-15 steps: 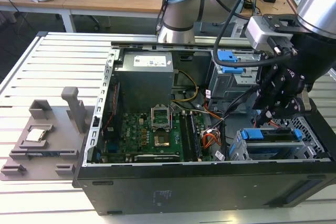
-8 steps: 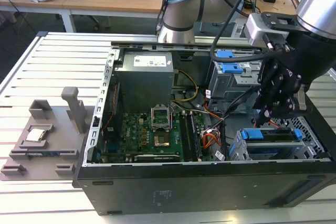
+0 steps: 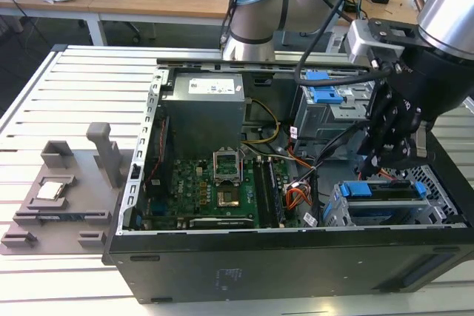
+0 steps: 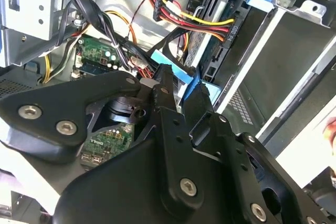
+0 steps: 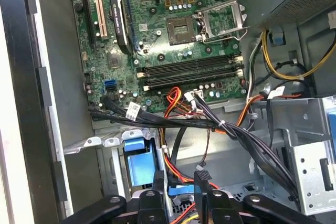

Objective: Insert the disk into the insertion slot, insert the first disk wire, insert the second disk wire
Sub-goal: 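Insert the second disk wire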

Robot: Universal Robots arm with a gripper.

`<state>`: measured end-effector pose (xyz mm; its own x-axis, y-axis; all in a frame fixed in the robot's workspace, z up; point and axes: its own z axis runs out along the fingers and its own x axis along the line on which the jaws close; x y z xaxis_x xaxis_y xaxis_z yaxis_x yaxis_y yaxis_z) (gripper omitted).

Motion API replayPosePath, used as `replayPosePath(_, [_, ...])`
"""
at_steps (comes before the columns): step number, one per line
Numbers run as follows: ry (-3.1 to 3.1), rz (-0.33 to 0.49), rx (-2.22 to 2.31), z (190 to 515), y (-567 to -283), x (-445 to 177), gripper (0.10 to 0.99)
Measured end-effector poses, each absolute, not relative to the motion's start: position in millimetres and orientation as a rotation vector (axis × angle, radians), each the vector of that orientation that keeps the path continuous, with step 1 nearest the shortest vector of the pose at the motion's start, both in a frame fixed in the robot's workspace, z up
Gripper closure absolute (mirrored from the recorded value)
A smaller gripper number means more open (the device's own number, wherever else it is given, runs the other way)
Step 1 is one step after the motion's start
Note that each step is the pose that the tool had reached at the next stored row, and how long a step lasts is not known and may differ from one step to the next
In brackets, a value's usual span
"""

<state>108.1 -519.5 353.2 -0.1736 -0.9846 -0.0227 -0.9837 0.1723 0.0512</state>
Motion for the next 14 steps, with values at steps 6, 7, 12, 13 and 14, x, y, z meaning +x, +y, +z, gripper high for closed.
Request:
replayPosePath(6, [-2.393, -0.084, 2.009, 348, -519, 109, 0.725])
replayPosePath(7, [-2.393, -0.084, 2.009, 347, -520, 109, 0.725])
replayPosePath(12, [-2.393, -0.084, 2.009, 342, -519, 109, 0.725])
replayPosePath(13, [-2.393, -0.084, 2.009, 342, -519, 109, 0.725])
replayPosePath(14, [-2.392, -0.082, 2.008, 341, -519, 109, 0.725])
